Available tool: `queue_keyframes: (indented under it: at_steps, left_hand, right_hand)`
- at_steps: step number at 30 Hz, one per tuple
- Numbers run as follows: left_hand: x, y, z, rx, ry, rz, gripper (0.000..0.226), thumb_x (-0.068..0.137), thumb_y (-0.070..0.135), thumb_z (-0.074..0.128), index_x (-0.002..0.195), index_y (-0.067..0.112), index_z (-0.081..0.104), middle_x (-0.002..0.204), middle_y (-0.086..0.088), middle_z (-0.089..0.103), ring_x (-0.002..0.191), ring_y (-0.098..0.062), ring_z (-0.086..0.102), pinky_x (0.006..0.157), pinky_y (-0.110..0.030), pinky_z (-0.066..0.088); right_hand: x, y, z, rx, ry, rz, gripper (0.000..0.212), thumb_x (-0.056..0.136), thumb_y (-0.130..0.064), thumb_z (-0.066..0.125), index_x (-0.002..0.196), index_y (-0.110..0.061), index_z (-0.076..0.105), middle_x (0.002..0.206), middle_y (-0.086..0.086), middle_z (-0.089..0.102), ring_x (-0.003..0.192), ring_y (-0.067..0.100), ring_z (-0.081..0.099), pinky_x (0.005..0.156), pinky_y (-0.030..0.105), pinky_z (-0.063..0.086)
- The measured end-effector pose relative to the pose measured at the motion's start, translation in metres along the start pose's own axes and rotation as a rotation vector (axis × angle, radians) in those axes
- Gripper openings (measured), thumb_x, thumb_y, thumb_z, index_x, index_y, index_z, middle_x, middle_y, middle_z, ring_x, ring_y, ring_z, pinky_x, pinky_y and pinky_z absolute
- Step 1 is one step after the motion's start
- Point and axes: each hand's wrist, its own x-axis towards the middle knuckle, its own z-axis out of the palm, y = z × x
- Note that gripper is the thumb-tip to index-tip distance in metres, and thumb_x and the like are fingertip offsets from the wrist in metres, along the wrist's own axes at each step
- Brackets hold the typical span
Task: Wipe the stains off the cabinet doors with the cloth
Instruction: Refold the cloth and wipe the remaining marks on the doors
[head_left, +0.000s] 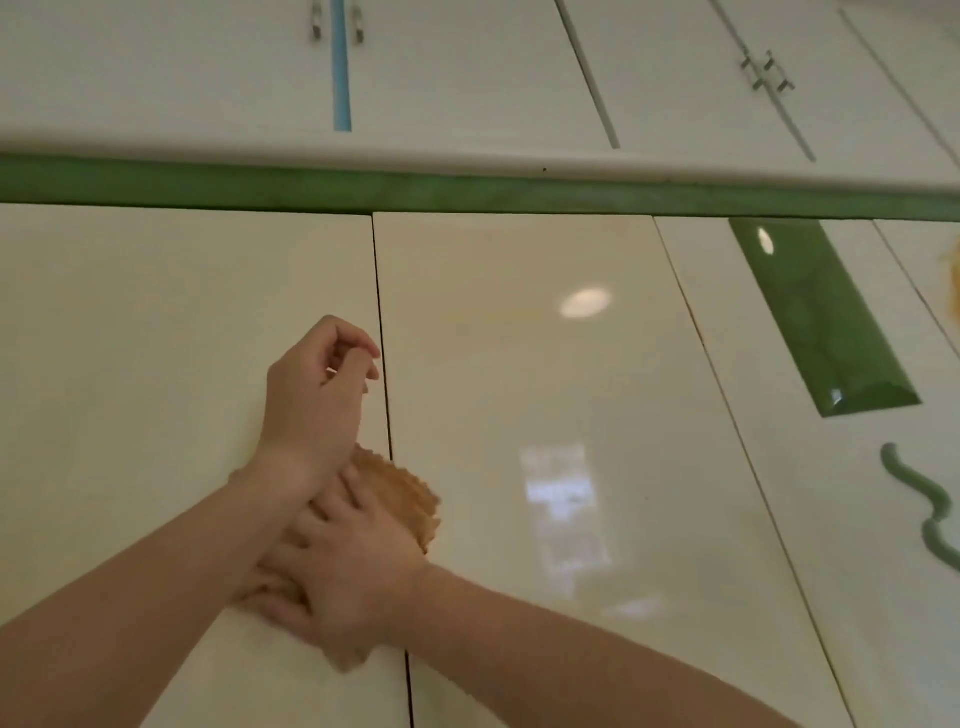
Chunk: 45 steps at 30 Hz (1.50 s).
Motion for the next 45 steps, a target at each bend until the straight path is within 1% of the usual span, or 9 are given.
queue_keyframes:
  at_steps: [3, 7, 11, 14, 24, 30, 35, 40, 45]
  left_hand:
    - [0.010, 0.003, 0.008, -0.003, -0.016, 0.001, 0.023, 0.095, 0.004, 0.051, 0.081, 0.017, 0.063, 0.076, -0.002, 0.065, 0.067, -0.014, 0.057, 0.070, -0.030, 0.047]
    - [0.013, 0.005, 0.014, -0.015, -0.025, 0.001, 0.023, 0.096, 0.004, 0.051, 0.083, 0.017, 0.064, 0.078, -0.004, 0.066, 0.074, -0.023, 0.058, 0.071, -0.034, 0.046]
    - [0.012, 0.003, -0.004, 0.066, -0.047, 0.025, 0.026, 0.095, 0.003, 0.052, 0.081, 0.020, 0.064, 0.075, -0.002, 0.065, 0.070, -0.013, 0.057, 0.065, -0.022, 0.044]
    - [0.023, 0.001, -0.013, 0.100, -0.022, 0.037, 0.024, 0.095, 0.004, 0.052, 0.082, 0.018, 0.065, 0.075, -0.002, 0.066, 0.071, -0.015, 0.058, 0.069, -0.026, 0.045]
    - [0.058, 0.010, 0.065, 0.104, 0.100, 0.057, 0.020, 0.093, 0.007, 0.052, 0.081, 0.017, 0.064, 0.073, 0.000, 0.063, 0.063, -0.008, 0.055, 0.063, -0.022, 0.044]
    - [0.072, 0.013, 0.079, 0.136, 0.092, 0.075, 0.022, 0.095, 0.008, 0.050, 0.082, 0.018, 0.064, 0.075, -0.001, 0.062, 0.060, -0.003, 0.049, 0.052, -0.011, 0.036]
    - [0.065, 0.004, 0.061, 0.144, 0.057, 0.091, 0.023, 0.096, 0.006, 0.050, 0.082, 0.019, 0.064, 0.075, -0.002, 0.062, 0.069, -0.013, 0.052, 0.059, -0.019, 0.041]
    - [0.066, -0.009, 0.019, 0.143, 0.156, 0.072, 0.023, 0.095, 0.006, 0.049, 0.082, 0.017, 0.065, 0.071, 0.003, 0.060, 0.070, -0.013, 0.053, 0.069, -0.030, 0.042]
    - [0.064, -0.023, -0.032, 0.172, 0.253, 0.038, 0.019, 0.092, 0.004, 0.051, 0.081, 0.011, 0.066, 0.067, 0.003, 0.061, 0.062, -0.009, 0.053, 0.066, -0.029, 0.042]
  right_hand:
    - [-0.019, 0.079, -0.014, -0.028, 0.139, 0.153, 0.063, 0.100, -0.059, 0.030, 0.156, -0.032, 0.037, 0.163, 0.004, 0.033, 0.154, 0.033, 0.015, 0.122, 0.064, 0.010]
    - [-0.104, 0.257, -0.064, 0.052, 0.273, 0.931, 0.067, 0.100, -0.065, 0.012, 0.162, -0.043, 0.003, 0.173, -0.009, -0.008, 0.159, 0.024, -0.009, 0.125, 0.058, -0.005]
    - [-0.155, 0.324, -0.088, 0.188, 0.269, 1.401, 0.079, 0.092, -0.069, -0.001, 0.163, -0.035, -0.004, 0.173, -0.001, -0.008, 0.159, 0.031, -0.008, 0.125, 0.061, -0.002]
    - [-0.095, 0.305, -0.099, 0.163, 0.324, 1.284, 0.070, 0.101, -0.061, 0.007, 0.164, -0.032, -0.001, 0.173, 0.000, -0.007, 0.158, 0.034, -0.010, 0.125, 0.060, -0.006]
    - [0.010, 0.138, -0.044, -0.084, 0.106, -0.050, 0.064, 0.103, -0.059, 0.023, 0.160, -0.033, 0.028, 0.170, 0.000, 0.020, 0.159, 0.030, -0.007, 0.125, 0.056, -0.010]
    - [-0.081, 0.332, -0.089, 0.021, 0.285, 0.762, 0.068, 0.101, -0.066, 0.013, 0.163, -0.041, 0.004, 0.173, -0.009, -0.006, 0.159, 0.019, -0.011, 0.127, 0.050, -0.004]
    - [-0.122, 0.380, -0.113, 0.202, 0.359, 1.366, 0.070, 0.103, -0.058, 0.009, 0.165, -0.025, 0.001, 0.172, 0.008, -0.006, 0.157, 0.038, -0.008, 0.125, 0.060, -0.006]
    - [-0.003, 0.313, -0.100, 0.155, 0.413, 1.004, 0.070, 0.101, -0.061, 0.007, 0.164, -0.031, 0.004, 0.173, 0.005, -0.007, 0.157, 0.037, -0.013, 0.122, 0.063, -0.012]
    - [0.100, 0.123, -0.054, 0.022, 0.328, 0.433, 0.066, 0.104, -0.057, 0.006, 0.164, -0.031, 0.003, 0.173, 0.005, -0.007, 0.156, 0.035, -0.019, 0.122, 0.062, -0.012]
